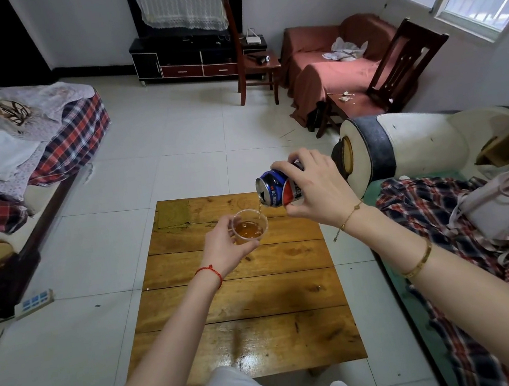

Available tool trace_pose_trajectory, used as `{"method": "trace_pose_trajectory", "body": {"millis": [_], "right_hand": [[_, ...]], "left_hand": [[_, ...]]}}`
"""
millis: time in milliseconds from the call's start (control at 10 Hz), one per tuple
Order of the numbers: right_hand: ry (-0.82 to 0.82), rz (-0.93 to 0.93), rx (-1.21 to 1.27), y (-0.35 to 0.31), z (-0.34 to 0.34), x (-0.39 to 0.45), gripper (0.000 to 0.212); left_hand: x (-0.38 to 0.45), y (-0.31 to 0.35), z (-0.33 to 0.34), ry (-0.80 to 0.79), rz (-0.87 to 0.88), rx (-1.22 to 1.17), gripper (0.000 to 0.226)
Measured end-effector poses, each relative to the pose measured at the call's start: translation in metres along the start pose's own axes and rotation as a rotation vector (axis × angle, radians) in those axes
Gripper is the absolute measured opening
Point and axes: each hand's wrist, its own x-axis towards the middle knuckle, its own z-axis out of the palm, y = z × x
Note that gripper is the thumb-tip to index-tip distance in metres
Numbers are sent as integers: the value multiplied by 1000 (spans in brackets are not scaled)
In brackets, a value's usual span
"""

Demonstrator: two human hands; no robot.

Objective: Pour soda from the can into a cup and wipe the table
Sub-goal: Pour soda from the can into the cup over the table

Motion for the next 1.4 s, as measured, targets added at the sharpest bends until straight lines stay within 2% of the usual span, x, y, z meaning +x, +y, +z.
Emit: {"method": "trace_pose_trajectory", "body": {"millis": [1400], "right_hand": [[-2,-34,-8,10,22,5,67]], "left_hand": [[16,-13,16,-14,-1,-25,67]]}}
